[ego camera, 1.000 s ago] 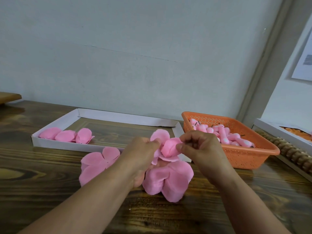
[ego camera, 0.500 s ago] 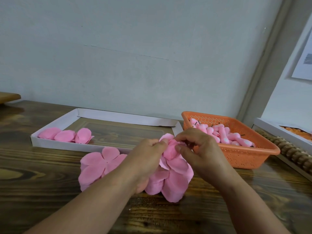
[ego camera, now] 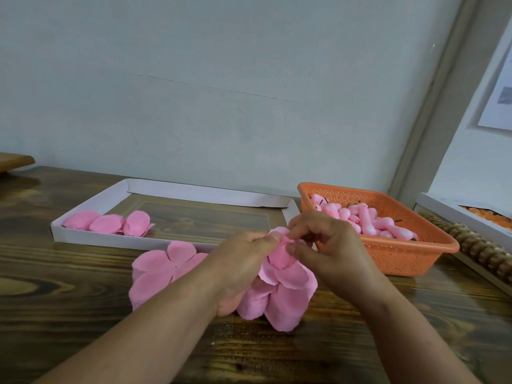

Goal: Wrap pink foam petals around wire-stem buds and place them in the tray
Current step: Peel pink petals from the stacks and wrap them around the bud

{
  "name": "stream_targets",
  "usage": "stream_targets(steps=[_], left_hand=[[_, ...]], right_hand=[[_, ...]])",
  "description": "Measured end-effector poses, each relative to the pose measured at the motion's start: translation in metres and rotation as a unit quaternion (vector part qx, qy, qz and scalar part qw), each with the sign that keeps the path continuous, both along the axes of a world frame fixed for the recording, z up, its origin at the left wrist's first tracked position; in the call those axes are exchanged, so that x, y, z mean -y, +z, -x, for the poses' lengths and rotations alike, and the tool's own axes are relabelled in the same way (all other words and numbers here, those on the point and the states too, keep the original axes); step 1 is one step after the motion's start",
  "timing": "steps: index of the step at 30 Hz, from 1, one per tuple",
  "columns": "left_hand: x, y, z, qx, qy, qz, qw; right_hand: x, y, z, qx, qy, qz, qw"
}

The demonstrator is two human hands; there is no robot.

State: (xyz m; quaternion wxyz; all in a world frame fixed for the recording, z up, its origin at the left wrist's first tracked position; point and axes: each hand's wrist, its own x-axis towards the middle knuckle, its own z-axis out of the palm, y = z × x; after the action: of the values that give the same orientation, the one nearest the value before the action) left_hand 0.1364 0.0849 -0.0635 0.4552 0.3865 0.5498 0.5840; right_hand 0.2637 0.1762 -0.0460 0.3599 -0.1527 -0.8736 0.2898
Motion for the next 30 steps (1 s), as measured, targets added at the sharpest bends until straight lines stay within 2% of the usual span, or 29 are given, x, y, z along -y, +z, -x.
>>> stream_targets(steps=[3,6,8,11,13,17,22,25,30], left_hand=[[0.002,0.002,-0.001,0.034,-0.009,0.002,0.999],[0.0,0.004,-0.001,0.112,-0.026,0.016,0.993],[-0.001,0.004,0.001,0.166,-0.029,0.022,0.985],[-0.002,0.004,0.001,0.219,-0.044,-0.02,0.975],[-0.002,0.002,-0.001,0.193,-0.039,-0.044,0.979],[-0.004,-0.005,-0.008,0.09,0.031,0.003,0.995],[-0.005,-0.002,-0.001,0.149,0.073,0.027,0.986],[-0.004,0.001,0.0,0.144,0.087,0.039,0.985],[-0.005,-0.004,-0.007,0.056,0.096,0.045,0.993]], right_hand=[[0.001,0.0,0.001,-0.016,-0.015,0.075,0.997],[-0.001,0.001,0.001,0.003,-0.014,0.11,0.994],[-0.004,0.0,0.001,-0.016,-0.031,0.134,0.99],[-0.006,-0.002,0.004,-0.06,-0.068,0.147,0.985],[-0.007,-0.004,0.007,-0.083,-0.089,0.144,0.982],[-0.01,-0.008,0.009,-0.092,-0.1,0.142,0.981],[-0.011,-0.009,0.009,-0.052,-0.092,0.111,0.988],[-0.005,-0.005,0.006,-0.007,-0.066,0.036,0.997],[0.008,-0.003,0.008,0.048,-0.012,-0.127,0.991]])
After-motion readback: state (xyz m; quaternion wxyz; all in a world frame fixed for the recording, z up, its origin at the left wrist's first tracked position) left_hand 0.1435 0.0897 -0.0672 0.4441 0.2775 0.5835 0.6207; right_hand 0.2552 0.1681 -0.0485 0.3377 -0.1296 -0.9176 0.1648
